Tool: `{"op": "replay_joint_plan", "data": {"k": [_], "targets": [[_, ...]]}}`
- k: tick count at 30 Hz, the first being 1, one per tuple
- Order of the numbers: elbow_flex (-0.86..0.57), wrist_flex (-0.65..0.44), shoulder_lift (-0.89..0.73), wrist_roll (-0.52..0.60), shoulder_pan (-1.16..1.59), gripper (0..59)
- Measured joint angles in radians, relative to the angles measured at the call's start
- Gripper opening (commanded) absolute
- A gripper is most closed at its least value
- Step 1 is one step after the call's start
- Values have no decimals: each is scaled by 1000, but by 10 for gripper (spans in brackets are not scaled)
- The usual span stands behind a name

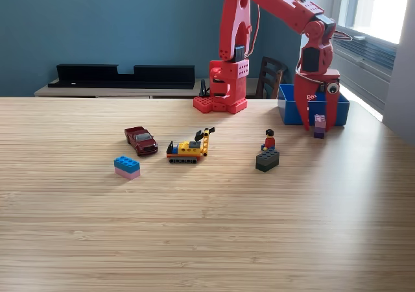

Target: Grasp a lego block and put it in the bin.

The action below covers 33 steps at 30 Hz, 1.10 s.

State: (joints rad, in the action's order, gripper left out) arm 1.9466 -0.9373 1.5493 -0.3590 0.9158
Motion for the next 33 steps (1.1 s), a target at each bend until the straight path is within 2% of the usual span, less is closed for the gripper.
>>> {"op": "replay_joint_plan", "data": {"k": [6, 9, 14, 16, 22, 27, 33], "targets": [[-2, 0, 0, 26, -2, 0], [-55, -51, 0, 41, -28, 0], [-245, -206, 0, 78, -46, 0], [-321, -311, 0, 87, -37, 0], [-617, -492, 0, 106, 0, 0], [-663, -546, 0, 123, 133, 0], [-658, -557, 0, 146, 307, 0]]}}
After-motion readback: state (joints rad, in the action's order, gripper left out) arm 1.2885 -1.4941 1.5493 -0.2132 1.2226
